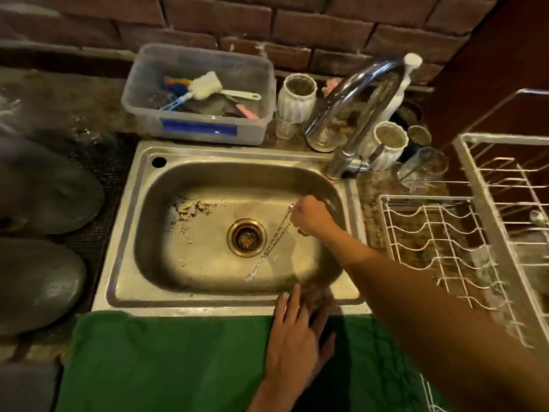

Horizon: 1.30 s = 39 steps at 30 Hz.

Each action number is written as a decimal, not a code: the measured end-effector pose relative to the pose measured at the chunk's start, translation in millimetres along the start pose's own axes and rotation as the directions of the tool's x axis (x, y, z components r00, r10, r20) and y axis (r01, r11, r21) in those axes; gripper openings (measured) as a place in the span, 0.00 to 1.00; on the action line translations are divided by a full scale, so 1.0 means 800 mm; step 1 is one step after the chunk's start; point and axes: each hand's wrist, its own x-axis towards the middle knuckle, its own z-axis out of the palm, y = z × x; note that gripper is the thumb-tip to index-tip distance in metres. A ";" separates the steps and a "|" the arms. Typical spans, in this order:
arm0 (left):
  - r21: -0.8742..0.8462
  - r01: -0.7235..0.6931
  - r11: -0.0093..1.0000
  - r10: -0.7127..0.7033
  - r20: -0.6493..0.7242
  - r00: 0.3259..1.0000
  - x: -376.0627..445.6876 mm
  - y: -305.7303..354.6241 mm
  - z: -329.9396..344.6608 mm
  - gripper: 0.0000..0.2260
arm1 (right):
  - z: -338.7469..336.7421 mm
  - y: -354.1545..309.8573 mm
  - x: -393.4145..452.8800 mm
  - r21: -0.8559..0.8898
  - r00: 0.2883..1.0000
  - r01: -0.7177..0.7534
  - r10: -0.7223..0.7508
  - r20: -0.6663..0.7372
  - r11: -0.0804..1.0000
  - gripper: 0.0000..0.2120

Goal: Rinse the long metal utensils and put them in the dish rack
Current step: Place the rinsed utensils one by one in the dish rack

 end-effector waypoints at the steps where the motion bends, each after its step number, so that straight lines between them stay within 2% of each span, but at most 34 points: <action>1: 0.038 -0.002 0.999 0.002 0.016 1.000 0.000 -0.004 0.004 0.29 | 0.022 0.012 0.013 0.055 0.999 -0.047 0.047 0.008 0.997 0.13; 3: 0.064 0.024 0.998 -0.029 0.073 0.997 0.002 -0.008 0.011 0.34 | 0.062 0.032 0.039 0.138 0.991 -0.130 0.129 0.017 0.982 0.10; 5: 0.055 0.057 0.997 -0.063 0.120 0.991 0.002 -0.007 0.014 0.33 | 0.094 0.046 0.064 0.197 0.977 -0.215 0.211 0.044 0.957 0.03; 9: -0.062 0.064 0.996 -0.058 0.089 0.994 0.000 0.003 0.007 0.28 | 0.129 0.051 0.094 0.361 0.933 -0.330 0.360 -0.016 0.872 0.06; 12: -0.072 0.055 0.996 -0.049 0.087 0.995 0.001 0.004 0.001 0.25 | 0.139 0.043 0.099 0.431 0.886 -0.383 0.457 -0.077 0.817 0.06; 15: -0.056 0.063 0.996 -0.056 0.115 0.992 0.005 0.004 0.000 0.25 | 0.140 0.039 0.103 0.466 0.865 -0.393 0.491 -0.105 0.792 0.07; 19: -0.057 0.069 0.996 -0.059 0.172 0.983 0.006 0.003 -0.006 0.25 | 0.139 0.040 0.101 0.507 0.867 -0.393 0.493 -0.073 0.767 0.09; 24: -0.066 0.081 0.994 -0.073 0.119 0.990 0.003 0.004 -0.007 0.26 | 0.114 0.040 0.094 0.518 0.871 -0.373 0.483 -0.090 0.770 0.12; 29: -0.023 0.070 0.997 -0.068 0.072 0.995 0.004 0.006 -0.007 0.27 | 0.064 0.033 0.064 0.586 0.879 -0.341 0.471 -0.079 0.735 0.11; 35: -0.034 0.083 0.996 -0.079 0.112 0.991 0.000 0.011 -0.022 0.25 | -0.009 0.026 -0.001 0.536 0.924 -0.212 0.347 -0.162 0.817 0.06; 38: -0.025 0.079 0.997 -0.078 0.052 0.996 -0.004 0.014 -0.029 0.25 | -0.052 0.013 -0.045 0.450 0.933 -0.156 0.280 -0.225 0.879 0.04; 39: -0.038 0.089 0.995 -0.087 0.047 0.995 -0.005 0.016 -0.032 0.25 | -0.066 0.009 -0.062 0.425 0.937 -0.145 0.262 -0.232 0.894 0.07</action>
